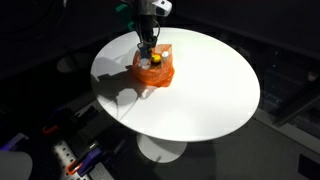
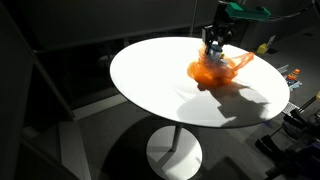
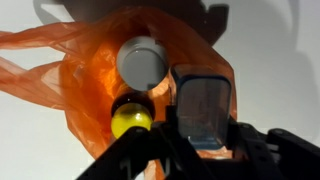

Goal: Put the blue box in the plastic bag

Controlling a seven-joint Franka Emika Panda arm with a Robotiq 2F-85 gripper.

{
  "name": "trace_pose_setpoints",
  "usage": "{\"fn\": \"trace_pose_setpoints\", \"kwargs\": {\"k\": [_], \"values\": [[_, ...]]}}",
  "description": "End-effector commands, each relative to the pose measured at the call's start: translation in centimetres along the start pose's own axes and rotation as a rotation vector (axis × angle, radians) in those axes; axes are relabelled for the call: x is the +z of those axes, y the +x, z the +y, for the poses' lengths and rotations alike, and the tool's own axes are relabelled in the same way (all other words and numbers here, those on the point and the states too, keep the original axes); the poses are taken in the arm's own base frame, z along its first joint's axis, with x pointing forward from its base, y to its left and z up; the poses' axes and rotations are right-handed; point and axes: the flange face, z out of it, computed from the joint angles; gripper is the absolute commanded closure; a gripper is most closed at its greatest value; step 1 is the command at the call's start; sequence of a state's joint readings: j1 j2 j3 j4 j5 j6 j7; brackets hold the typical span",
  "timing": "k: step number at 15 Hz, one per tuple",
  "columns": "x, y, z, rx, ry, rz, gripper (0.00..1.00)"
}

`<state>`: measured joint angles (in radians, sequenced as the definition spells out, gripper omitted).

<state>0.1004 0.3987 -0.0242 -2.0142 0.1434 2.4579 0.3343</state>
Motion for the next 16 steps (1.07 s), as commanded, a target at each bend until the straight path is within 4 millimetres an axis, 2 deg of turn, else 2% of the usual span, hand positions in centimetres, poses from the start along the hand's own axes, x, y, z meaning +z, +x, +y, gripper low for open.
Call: {"fn": "trace_pose_setpoints", "kwargs": {"k": [1,10,16], "values": [[-1.4,-0.7,0.4,-0.003,0.01,0.029,0.81],[0.8,1.2,0.3,0.006,0.002,0.015,0.81],[2.8,2.2,-0.6,-0.027,-0.001,0.006,0.81]]}}
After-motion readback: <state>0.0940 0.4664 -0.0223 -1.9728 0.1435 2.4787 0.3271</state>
